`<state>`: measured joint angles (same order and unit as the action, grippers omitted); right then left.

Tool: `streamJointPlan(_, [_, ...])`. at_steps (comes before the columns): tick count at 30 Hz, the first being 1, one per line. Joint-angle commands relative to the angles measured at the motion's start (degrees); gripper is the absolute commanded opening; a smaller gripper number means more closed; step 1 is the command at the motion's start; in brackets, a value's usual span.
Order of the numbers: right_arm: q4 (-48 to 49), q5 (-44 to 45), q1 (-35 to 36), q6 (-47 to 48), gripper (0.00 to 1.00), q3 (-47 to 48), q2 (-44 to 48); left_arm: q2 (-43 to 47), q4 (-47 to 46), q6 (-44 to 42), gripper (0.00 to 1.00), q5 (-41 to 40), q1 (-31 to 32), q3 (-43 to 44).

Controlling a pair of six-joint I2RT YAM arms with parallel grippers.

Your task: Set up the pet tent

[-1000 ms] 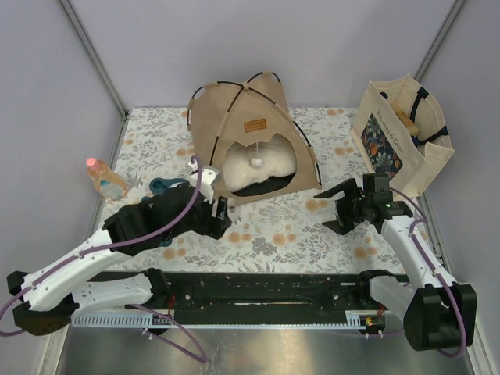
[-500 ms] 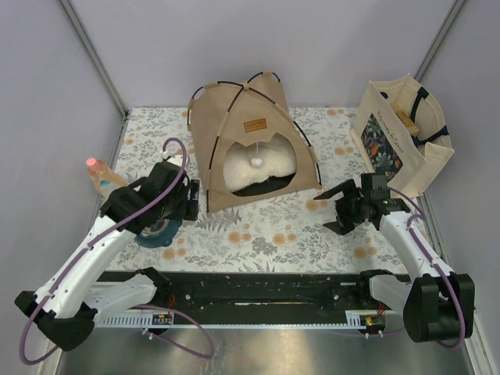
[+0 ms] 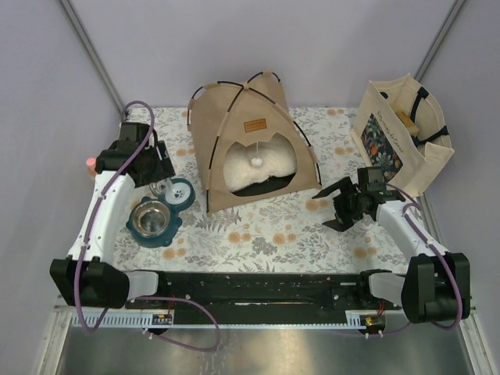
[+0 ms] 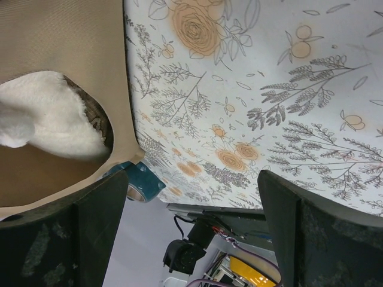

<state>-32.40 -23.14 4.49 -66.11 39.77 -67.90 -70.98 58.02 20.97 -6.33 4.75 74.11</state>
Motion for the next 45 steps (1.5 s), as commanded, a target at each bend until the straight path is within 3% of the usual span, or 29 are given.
streamJointPlan(1, [1.6, -0.9, 0.0, 3.3, 0.99, 4.4, -2.8, -4.1, -7.0, 0.4, 0.31, 5.1, -4.7, 5.1])
streamJointPlan(10, [2.0, -2.5, -0.1, 4.9, 0.99, 6.7, -6.5, -9.5, -8.5, 0.6, 0.30, 4.8, -9.6, 5.7])
streamJointPlan(23, [3.0, -3.1, -0.2, 4.7, 0.99, 7.6, -8.6, -12.2, -9.5, -0.1, 0.31, 3.6, -11.2, 4.0])
streamJointPlan(45, [3.8, -3.3, -0.2, 3.4, 0.99, 5.8, -6.8, -17.8, -6.7, 0.6, 0.76, 3.9, -17.9, 6.8])
